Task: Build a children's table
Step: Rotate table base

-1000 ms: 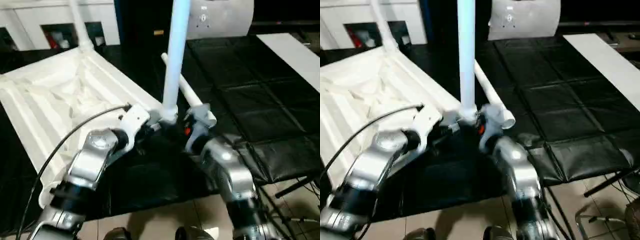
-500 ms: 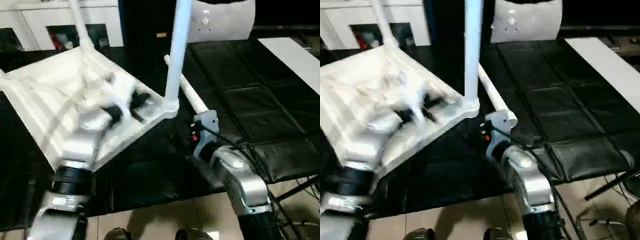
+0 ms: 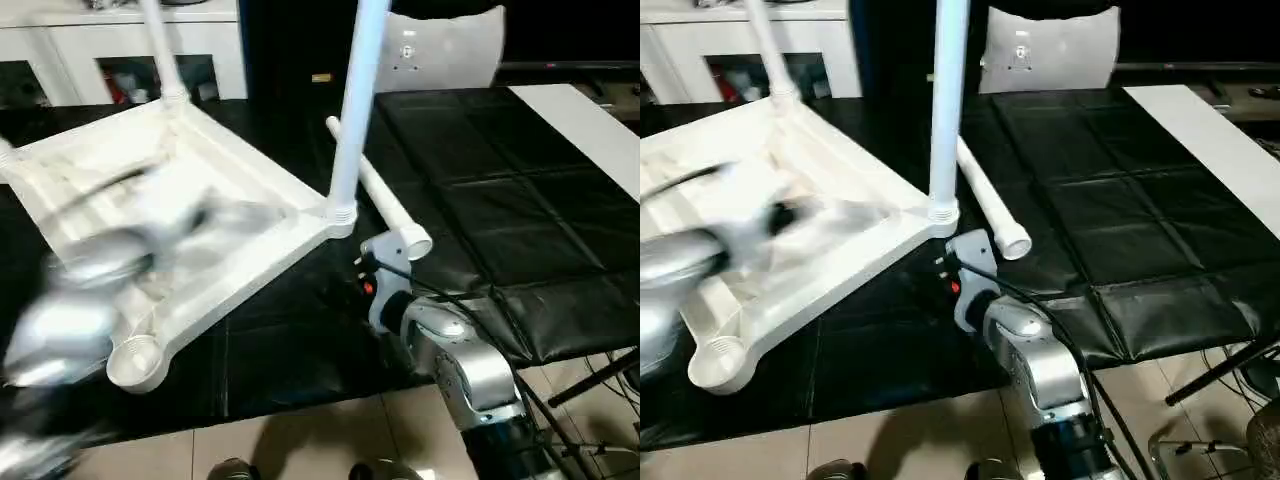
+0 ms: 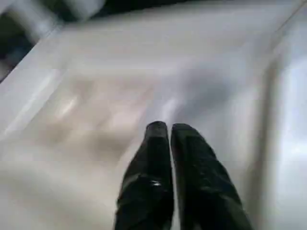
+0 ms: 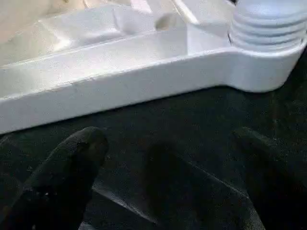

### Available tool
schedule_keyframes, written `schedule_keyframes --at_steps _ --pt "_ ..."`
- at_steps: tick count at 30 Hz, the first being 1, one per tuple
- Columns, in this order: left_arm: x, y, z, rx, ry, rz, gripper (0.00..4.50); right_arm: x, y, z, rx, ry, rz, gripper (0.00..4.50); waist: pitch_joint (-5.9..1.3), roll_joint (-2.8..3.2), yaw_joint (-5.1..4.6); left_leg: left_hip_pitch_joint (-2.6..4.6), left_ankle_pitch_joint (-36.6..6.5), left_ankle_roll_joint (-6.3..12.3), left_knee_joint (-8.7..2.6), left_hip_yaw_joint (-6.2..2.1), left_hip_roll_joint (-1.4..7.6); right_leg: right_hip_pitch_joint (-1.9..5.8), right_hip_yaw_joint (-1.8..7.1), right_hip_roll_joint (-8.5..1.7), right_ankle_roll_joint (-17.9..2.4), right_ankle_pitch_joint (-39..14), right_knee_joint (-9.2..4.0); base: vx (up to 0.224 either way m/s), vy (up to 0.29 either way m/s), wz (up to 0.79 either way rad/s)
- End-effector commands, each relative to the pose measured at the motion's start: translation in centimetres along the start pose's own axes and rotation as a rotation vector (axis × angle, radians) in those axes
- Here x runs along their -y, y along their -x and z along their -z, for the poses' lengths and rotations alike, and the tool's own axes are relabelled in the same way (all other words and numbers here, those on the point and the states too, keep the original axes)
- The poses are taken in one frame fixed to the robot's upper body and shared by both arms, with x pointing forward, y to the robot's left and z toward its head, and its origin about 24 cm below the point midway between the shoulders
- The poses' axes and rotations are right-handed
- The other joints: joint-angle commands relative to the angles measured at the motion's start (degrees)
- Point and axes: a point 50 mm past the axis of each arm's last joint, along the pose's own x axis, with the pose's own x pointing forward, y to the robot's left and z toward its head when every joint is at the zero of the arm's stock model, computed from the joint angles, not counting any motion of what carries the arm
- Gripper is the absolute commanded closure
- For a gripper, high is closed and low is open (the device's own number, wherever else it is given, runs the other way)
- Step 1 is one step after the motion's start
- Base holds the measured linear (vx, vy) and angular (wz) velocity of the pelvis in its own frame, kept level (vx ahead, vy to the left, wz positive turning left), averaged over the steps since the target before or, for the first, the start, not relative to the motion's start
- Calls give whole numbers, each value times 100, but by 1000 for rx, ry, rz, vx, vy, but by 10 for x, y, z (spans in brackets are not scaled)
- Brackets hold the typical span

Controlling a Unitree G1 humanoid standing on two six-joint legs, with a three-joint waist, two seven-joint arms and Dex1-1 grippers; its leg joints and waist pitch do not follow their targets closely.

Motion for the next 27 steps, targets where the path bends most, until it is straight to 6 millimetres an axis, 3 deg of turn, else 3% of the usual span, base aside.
schedule_keyframes --at_steps 1,3,5,7,14,15,18,27 --pt "-6 6 2 -23 -15 -32 445 -3 -6 -4 -5 12 -6 0 -444 99 7 84 -1360 -135 -372 -34 80 244 284 -359 -789 -1525 -439 0 0 0" --pt "-9 11 15 -96 -46 -53 445 -4 -14 -3 -30 20 -2 0 -437 155 32 103 -1544 -179 -382 -50 91 213 282 -364 -841 -1566 -436 0 0 0" --pt "-9 13 19 -125 -50 -58 445 -5 -19 -3 -37 21 -3 0 -433 140 38 124 -1696 -218 -385 -51 100 194 287 -372 -848 -1639 -441 0 0 0" --pt "-6 15 24 -157 -57 -45 445 -6 -24 -5 -37 22 -8 0 -439 173 59 131 -1730 -252 -387 -60 97 191 289 -366 -855 -1561 -433 0 0 0" --pt "8 19 39 -261 -67 45 445 -12 -39 -11 -33 30 -35 0 -436 138 37 122 -1953 -282 -390 -71 87 185 293 -389 -852 -1734 -444 0 0 0" --pt "15 23 44 -303 -62 107 445 -13 -44 -10 -39 26 -37 0 -443 159 46 128 -1956 -285 -387 -74 87 188 294 -394 -834 -1760 -446 0 0 0" --pt "26 28 48 -345 -44 207 445 -16 -50 -9 -48 14 -45 0 -444 128 26 123 -1945 -284 -390 -77 95 179 293 -388 -890 -1714 -431 0 0 0" --pt "67 39 34 -297 46 611 445 -15 -60 -5 -52 -10 -34 0 -447 157 14 120 -2006 -368 -393 -79 88 194 282 -368 -944 -1523 -397 0 0 0"
